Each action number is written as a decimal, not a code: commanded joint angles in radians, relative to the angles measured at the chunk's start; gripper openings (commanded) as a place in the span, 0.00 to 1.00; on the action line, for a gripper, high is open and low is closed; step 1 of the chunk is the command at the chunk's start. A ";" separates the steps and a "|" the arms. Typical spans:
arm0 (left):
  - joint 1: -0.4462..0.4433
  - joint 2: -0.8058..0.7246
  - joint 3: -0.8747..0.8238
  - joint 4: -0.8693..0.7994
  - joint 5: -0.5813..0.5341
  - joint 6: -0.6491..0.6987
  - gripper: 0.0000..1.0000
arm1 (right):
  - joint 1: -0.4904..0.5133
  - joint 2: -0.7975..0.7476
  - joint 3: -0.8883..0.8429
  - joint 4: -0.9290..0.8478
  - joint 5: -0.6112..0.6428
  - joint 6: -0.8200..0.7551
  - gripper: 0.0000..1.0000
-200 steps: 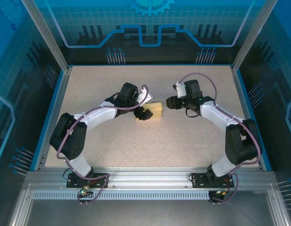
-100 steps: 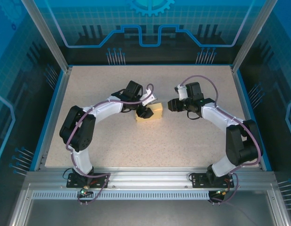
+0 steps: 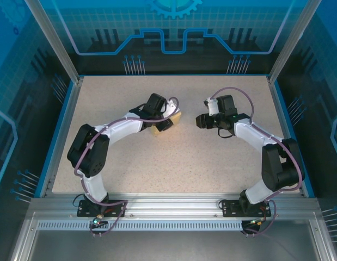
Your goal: Fold the paper box
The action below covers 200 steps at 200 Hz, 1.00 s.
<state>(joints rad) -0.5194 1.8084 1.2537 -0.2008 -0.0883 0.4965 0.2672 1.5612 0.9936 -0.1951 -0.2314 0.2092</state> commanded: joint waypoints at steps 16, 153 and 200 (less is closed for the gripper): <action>-0.040 -0.001 0.002 0.101 -0.220 0.032 0.50 | -0.012 -0.002 -0.014 -0.006 -0.006 0.023 0.46; -0.149 0.103 -0.006 0.086 -0.243 0.006 0.65 | -0.019 0.025 -0.023 0.003 -0.005 0.033 0.46; -0.155 0.047 -0.053 0.093 -0.101 -0.018 0.79 | -0.021 0.027 -0.028 0.011 0.001 0.037 0.46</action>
<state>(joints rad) -0.6670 1.8988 1.2354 -0.1207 -0.2913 0.5091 0.2607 1.5784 0.9794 -0.1936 -0.2314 0.2337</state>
